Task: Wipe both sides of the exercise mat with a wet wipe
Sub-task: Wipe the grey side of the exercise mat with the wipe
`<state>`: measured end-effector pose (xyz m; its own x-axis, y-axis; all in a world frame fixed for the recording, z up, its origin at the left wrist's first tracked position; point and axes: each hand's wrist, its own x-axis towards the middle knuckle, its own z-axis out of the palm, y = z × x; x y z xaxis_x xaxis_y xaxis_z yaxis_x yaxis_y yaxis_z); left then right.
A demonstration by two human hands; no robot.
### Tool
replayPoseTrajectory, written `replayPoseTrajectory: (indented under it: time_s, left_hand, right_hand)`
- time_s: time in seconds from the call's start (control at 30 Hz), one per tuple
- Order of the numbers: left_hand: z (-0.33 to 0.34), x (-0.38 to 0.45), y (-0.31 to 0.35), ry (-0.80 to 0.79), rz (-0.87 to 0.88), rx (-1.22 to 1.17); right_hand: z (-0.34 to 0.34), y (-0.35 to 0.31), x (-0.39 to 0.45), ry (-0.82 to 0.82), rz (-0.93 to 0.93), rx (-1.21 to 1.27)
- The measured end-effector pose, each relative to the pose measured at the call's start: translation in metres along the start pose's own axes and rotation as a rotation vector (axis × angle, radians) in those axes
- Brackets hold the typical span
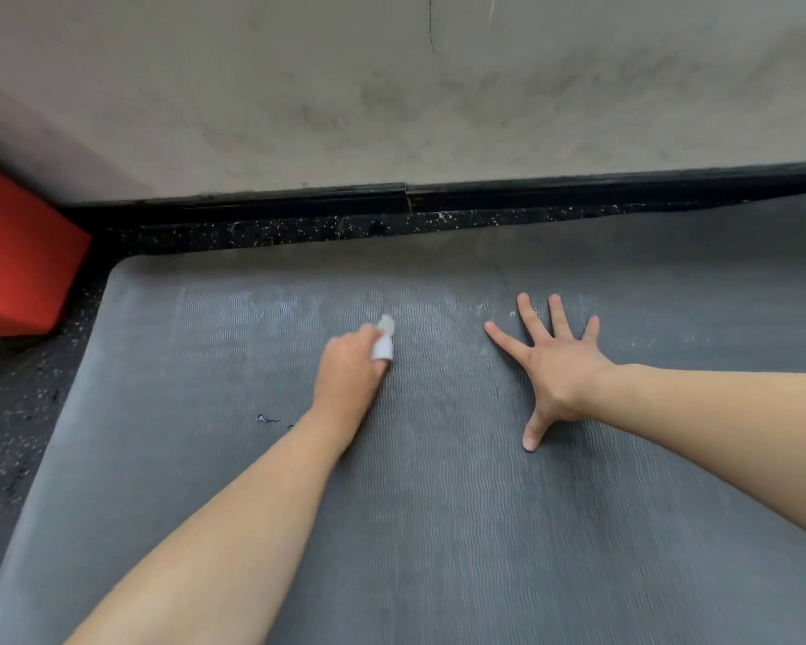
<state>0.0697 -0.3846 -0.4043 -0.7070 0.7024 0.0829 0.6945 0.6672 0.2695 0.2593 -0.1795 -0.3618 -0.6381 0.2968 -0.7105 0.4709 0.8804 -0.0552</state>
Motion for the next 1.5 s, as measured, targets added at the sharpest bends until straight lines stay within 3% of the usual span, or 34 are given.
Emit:
replayPoseTrajectory:
  time_s: [0.03,0.1,0.2,0.23,0.27,0.3,0.4,0.47,0.53,0.63,0.67,0.7,0.73,0.83,0.9,0.93,0.97,1.03,1.07,1.1,1.13,1.23,1.3,1.37,1.43,1.5]
  left_hand:
    - [-0.002,-0.005,0.003,0.034,-0.096,-0.051]
    - [0.002,-0.031,0.033,-0.030,0.054,-0.115]
    - [0.007,-0.081,0.074,-0.347,0.757,-0.051]
    - [0.009,-0.080,0.071,-0.365,0.881,-0.021]
    - [0.009,-0.073,0.063,-0.325,0.874,0.006]
    - [0.009,-0.064,0.050,-0.264,0.753,0.050]
    - [0.000,-0.053,0.000,-0.036,0.090,-0.021]
    - [-0.002,-0.067,-0.006,0.062,-0.055,-0.090]
    - [0.007,-0.095,0.017,-0.005,0.130,-0.115]
    - [0.015,-0.144,0.052,-0.288,0.740,-0.021]
    - [0.015,-0.145,0.051,-0.332,0.856,-0.005]
    - [0.015,-0.139,0.045,-0.313,0.883,0.005]
    - [0.013,-0.130,0.034,-0.273,0.800,0.031]
    - [0.000,-0.105,0.001,-0.030,0.203,-0.039]
    - [-0.001,-0.116,0.007,0.028,0.007,-0.090]
    - [0.006,-0.130,0.023,-0.003,0.059,-0.090]
    - [0.012,-0.147,0.045,-0.113,0.233,-0.089]
    - [0.013,-0.176,0.070,-0.353,0.738,-0.024]
    - [0.011,-0.177,0.068,-0.389,0.878,-0.013]
    - [0.012,-0.172,0.058,-0.349,0.880,-0.016]
    - [0.010,-0.166,0.045,-0.273,0.764,-0.009]
    - [-0.005,-0.152,0.008,-0.041,0.127,-0.092]
    - [-0.003,-0.162,0.014,-0.008,-0.019,-0.152]
    - [0.008,-0.182,0.040,-0.057,0.172,-0.114]
    - [0.011,-0.204,0.061,-0.192,0.575,-0.058]
    - [0.003,-0.205,0.062,-0.313,0.829,-0.029]
  right_hand:
    - [-0.002,0.000,-0.001,0.001,0.000,-0.002]
    - [-0.006,-0.002,-0.006,-0.003,0.002,0.007]
    - [0.007,-0.010,-0.022,-0.020,-0.033,-0.013]
    - [0.016,-0.011,-0.030,-0.045,-0.068,-0.033]
    - [0.028,-0.012,-0.039,-0.064,-0.100,-0.058]
    - [0.040,-0.013,-0.048,-0.073,-0.124,-0.087]
    - [0.067,-0.012,-0.062,-0.015,-0.145,-0.180]
    - [0.067,-0.013,-0.060,0.008,-0.139,-0.181]
    - [0.066,-0.014,-0.059,-0.002,-0.135,-0.168]
    - [0.067,-0.014,-0.060,-0.002,-0.130,-0.176]
    - [0.068,-0.014,-0.060,-0.002,-0.131,-0.179]
    - [0.068,-0.014,-0.060,-0.002,-0.132,-0.178]
    - [0.069,-0.013,-0.059,-0.002,-0.134,-0.175]
    - [0.070,-0.012,-0.057,0.001,-0.135,-0.166]
    - [0.071,-0.011,-0.056,0.000,-0.136,-0.163]
    - [0.071,-0.011,-0.056,0.000,-0.136,-0.163]
    - [0.071,-0.011,-0.055,0.002,-0.136,-0.166]
    - [0.071,-0.011,-0.055,0.002,-0.136,-0.168]
    - [0.071,-0.011,-0.055,0.001,-0.136,-0.169]
    - [0.072,-0.011,-0.055,0.000,-0.136,-0.167]
    - [0.072,-0.011,-0.055,-0.003,-0.138,-0.164]
    - [0.069,-0.010,-0.055,-0.017,-0.142,-0.152]
    - [0.069,-0.013,-0.058,-0.023,-0.129,-0.144]
    - [0.075,-0.022,-0.069,-0.039,-0.144,-0.109]
    - [0.096,-0.036,-0.089,-0.072,-0.213,-0.105]
    - [0.123,-0.047,-0.111,-0.079,-0.272,-0.183]
